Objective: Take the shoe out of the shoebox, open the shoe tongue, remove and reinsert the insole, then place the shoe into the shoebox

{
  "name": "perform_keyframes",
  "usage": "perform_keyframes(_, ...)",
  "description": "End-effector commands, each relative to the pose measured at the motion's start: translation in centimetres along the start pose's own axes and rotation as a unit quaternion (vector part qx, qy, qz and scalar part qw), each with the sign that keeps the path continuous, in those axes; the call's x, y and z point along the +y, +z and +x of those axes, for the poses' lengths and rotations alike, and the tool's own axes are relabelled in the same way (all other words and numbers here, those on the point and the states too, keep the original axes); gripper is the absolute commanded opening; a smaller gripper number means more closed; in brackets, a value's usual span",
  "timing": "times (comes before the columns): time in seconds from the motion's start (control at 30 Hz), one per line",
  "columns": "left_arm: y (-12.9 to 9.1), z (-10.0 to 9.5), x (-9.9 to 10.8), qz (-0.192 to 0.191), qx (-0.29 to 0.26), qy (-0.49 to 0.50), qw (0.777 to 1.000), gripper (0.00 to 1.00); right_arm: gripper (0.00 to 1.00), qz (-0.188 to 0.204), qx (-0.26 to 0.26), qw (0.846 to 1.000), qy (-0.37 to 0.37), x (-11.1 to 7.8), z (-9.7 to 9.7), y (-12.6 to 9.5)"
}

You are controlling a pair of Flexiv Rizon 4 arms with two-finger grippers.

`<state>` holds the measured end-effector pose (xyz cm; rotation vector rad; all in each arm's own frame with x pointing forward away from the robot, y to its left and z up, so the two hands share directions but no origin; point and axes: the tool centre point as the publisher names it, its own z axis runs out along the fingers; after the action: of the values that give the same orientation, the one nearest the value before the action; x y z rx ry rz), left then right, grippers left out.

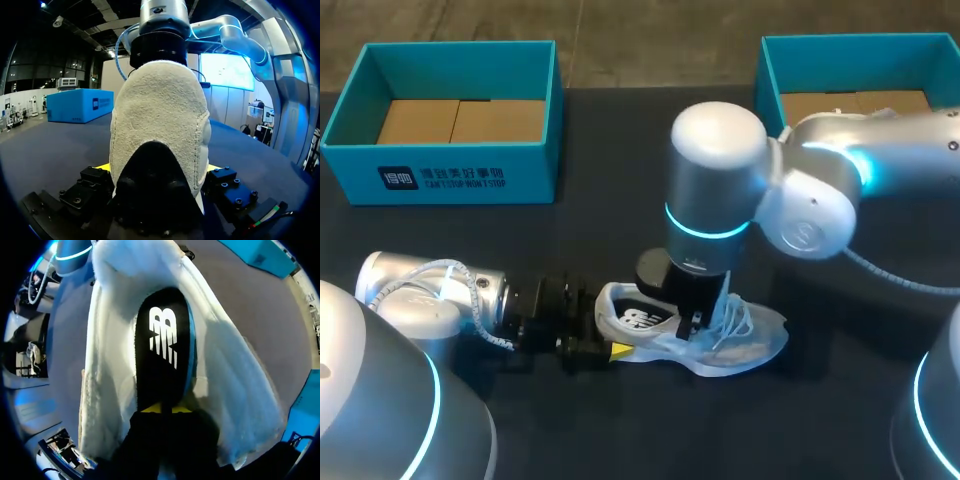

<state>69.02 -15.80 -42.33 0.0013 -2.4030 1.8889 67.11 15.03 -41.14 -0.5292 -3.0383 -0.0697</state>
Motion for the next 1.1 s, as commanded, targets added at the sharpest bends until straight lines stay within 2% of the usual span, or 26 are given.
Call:
perform_keyframes(0.03,0.1,-0.1,0.3,-0.002,-0.001,-0.001,1.000,0.00,0.00,-0.042,-0.013,0.999,0.001,-1.4,1.3,-0.6)
perform_keyframes(0.1,0.1,-0.1,0.3,-0.002,-0.001,-0.001,1.000,0.00,0.00,-0.062,-0.013,0.998,0.000,-1.4,1.3,-1.1)
perform_keyframes(0.27,0.1,-0.1,0.3,-0.002,-0.001,-0.001,1.000,0.00,0.00,-0.077,-0.015,0.997,0.004,-1.0,1.0,-1.9)
perform_keyframes(0.5,0.1,-0.1,0.3,-0.002,-0.001,-0.001,1.000,0.00,0.00,-0.143,-0.006,0.990,0.007,-0.9,0.3,-2.6)
perform_keyframes(0.7,0.1,-0.1,0.3,-0.002,-0.001,-0.001,1.000,0.00,0.00,-0.181,-0.001,0.983,0.011,-1.4,-0.1,-2.8)
perform_keyframes(1.1,0.1,-0.1,0.3,-0.002,-0.001,-0.001,1.000,0.00,0.00,-0.227,-0.017,0.974,-0.020,-1.8,0.2,-4.4)
